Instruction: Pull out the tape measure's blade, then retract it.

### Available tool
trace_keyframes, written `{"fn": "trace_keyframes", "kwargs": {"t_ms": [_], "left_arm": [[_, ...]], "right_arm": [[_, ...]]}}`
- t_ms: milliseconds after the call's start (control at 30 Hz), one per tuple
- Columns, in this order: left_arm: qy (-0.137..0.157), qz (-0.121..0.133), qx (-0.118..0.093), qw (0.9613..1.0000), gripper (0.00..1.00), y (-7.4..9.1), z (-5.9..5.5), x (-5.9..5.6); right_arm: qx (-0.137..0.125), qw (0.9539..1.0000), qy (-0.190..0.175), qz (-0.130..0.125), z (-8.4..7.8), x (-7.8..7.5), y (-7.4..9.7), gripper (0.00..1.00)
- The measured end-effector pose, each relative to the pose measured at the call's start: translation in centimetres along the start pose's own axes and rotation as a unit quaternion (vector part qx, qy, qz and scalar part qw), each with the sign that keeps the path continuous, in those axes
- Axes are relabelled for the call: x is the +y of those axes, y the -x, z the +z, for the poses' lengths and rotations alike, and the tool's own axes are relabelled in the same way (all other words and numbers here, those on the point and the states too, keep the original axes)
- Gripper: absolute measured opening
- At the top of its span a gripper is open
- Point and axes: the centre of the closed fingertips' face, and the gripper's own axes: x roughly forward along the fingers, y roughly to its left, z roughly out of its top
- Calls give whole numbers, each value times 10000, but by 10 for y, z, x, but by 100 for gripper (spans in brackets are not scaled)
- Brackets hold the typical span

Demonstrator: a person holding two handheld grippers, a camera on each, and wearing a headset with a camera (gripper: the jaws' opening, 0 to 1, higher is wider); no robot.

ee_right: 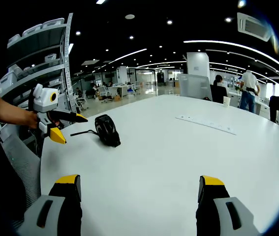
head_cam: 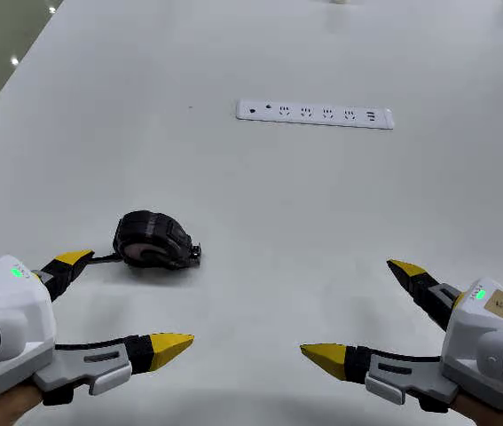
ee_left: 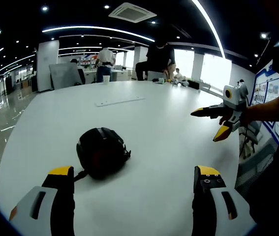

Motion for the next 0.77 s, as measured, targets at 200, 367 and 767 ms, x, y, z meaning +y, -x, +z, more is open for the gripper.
{"fn": "trace_keyframes", "kwargs": {"t_ms": [200, 367, 767], "left_arm": [[-16, -41, 18, 10000, 99, 0, 0, 1], [27, -98, -2, 9999, 99, 1, 3, 0], [-76, -68, 2, 9999, 99, 1, 6, 1]], "right_arm": [[4, 10000, 2, -9, 0, -1, 0, 99], [-15, 10000, -3, -6, 2, -1, 0, 99], [-12, 10000, -13, 5, 2, -1, 0, 99]]}}
